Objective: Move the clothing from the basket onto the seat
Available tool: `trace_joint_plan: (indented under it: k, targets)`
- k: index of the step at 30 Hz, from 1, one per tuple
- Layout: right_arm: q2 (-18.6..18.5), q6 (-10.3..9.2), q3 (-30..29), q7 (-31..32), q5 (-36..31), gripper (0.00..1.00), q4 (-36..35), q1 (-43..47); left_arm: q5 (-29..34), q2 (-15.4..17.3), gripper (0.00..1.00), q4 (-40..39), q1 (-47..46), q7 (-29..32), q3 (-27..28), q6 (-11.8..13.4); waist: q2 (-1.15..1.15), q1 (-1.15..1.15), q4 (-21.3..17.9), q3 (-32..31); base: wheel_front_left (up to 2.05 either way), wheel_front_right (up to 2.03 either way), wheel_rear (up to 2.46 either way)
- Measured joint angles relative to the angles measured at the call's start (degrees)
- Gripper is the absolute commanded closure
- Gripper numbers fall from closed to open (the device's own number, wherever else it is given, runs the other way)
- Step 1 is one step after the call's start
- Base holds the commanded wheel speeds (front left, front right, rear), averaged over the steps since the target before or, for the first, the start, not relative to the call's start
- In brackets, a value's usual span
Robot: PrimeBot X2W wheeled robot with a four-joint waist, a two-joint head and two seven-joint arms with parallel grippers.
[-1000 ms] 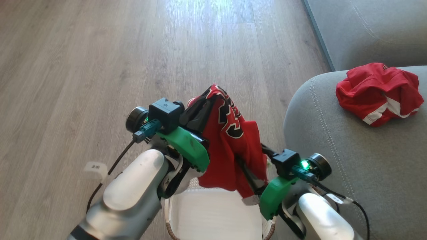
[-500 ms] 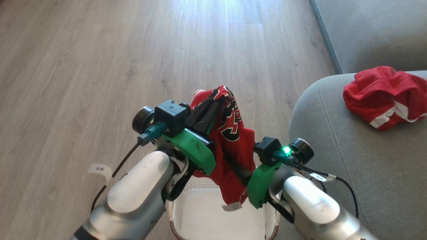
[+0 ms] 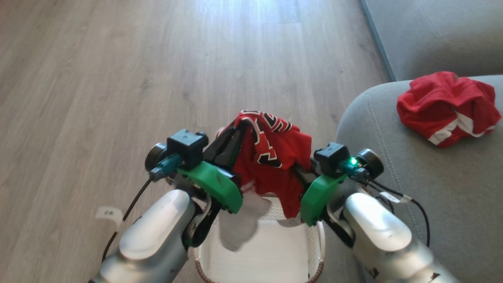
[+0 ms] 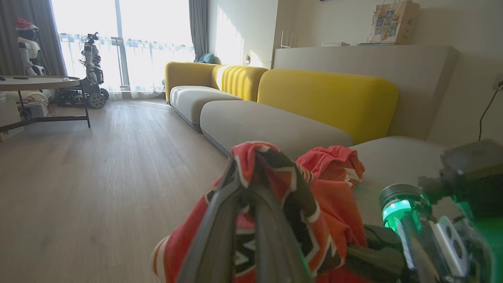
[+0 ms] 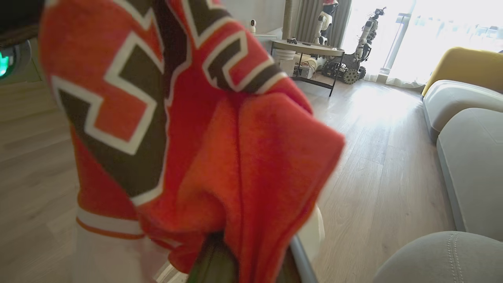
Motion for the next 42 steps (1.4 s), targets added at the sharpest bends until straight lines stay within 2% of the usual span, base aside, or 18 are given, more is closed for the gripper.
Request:
trace_joint_plan:
  k: [1,7,17,30,37,42]
  targets:
    - [-0.08,0.0,-0.75,0.0,-0.36,1.0,-0.3,0.0,-0.07,0.14,0.0,0.23,0.34,-0.36,0.1,0.03,0.0,0.0,-0.34,0.03,0.0,0.0,0.0]
    - [-1.21,0.0,-5.11,-0.02,-2.32,1.0,-1.42,0.0,-0.23,0.57,0.0,1.99,1.95,-2.78,0.38,0.47,0.0,0.0,-2.95,0.23,0.0,0.0,0.0]
    - [-5.33,0.0,-10.59,-0.15,-4.93,1.0,-2.49,-0.12,-0.66,0.65,0.0,3.44,4.29,-4.09,-0.15,0.42,0.0,0.0,-8.72,0.74,0.0,0.0,0.0]
    - [-9.49,0.0,-17.48,3.65,-7.45,1.0,-10.57,0.05,-0.66,-0.71,0.0,3.74,6.33,-6.02,-2.12,-0.36,0.0,0.0,-20.47,2.01,0.0,0.0,0.0]
    - [-9.84,0.0,-18.72,6.02,-7.84,1.0,-14.44,1.3,-0.66,-0.86,0.0,5.76,6.34,-5.08,-3.41,-0.89,0.0,0.0,-26.99,3.22,0.0,0.0,0.0]
    - [-10.13,0.0,-19.08,6.88,-7.84,1.0,-15.93,1.93,-0.66,-0.91,0.0,7.16,6.28,-4.43,-3.69,-1.37,0.0,0.0,-30.1,4.46,0.0,0.0,0.0]
